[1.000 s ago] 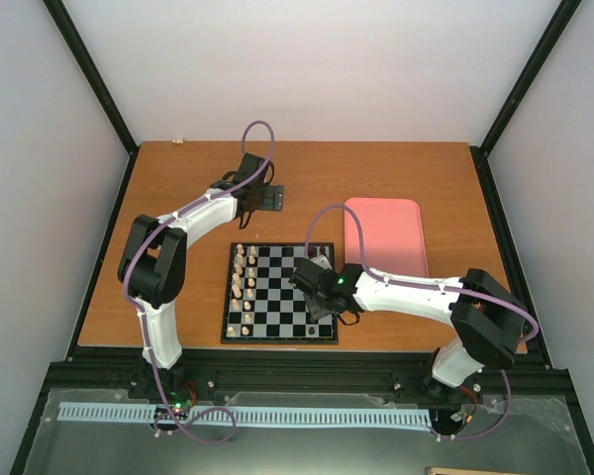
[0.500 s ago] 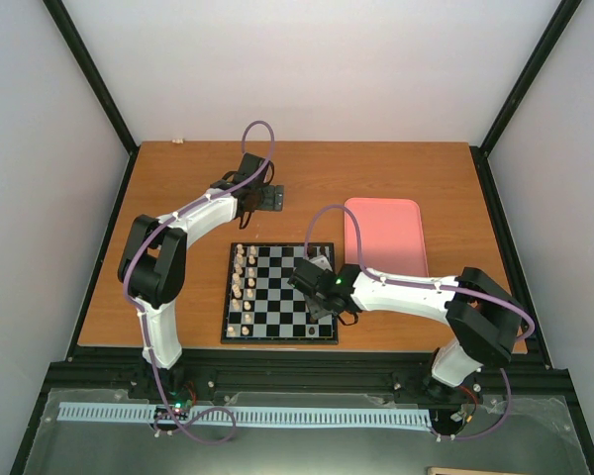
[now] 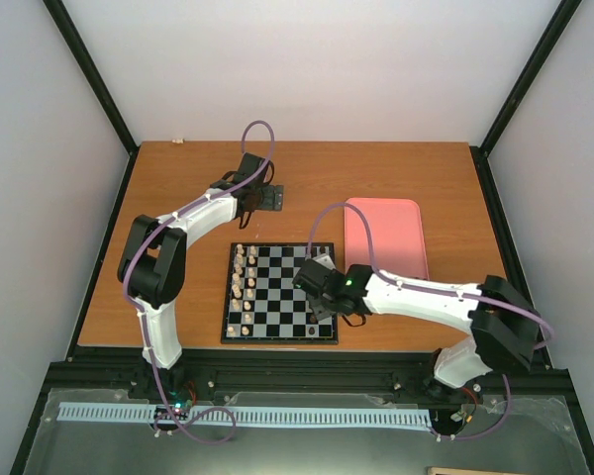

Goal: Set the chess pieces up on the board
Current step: Place the chess piece on the chessboard, then pick up the chess piece from the storage box.

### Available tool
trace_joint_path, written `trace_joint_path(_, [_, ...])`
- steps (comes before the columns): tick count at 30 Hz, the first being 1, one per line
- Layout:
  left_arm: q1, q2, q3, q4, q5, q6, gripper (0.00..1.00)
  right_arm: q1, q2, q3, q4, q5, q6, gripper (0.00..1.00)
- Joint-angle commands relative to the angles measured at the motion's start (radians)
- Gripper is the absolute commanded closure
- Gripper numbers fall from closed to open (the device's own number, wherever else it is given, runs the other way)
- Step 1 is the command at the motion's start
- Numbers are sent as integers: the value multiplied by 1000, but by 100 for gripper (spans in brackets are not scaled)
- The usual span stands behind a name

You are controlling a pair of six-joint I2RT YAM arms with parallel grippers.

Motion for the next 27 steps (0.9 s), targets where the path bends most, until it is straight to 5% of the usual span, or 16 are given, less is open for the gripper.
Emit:
trace_joint_path(1, [1, -57, 19, -17, -26, -9, 0, 12, -93, -7, -67, 40, 24, 61])
trace_joint_path(9, [1, -224, -62, 1, -64, -8, 0, -34, -225, -59, -148, 192, 93, 49])
trace_joint_path(20, [1, -335, -103, 0, -64, -13, 0, -551, -336, -223, 0, 162, -68, 46])
trace_joint_path(27, [2, -329, -102, 3, -45, -18, 0, -691, -312, -250, 71, 111, -104, 48])
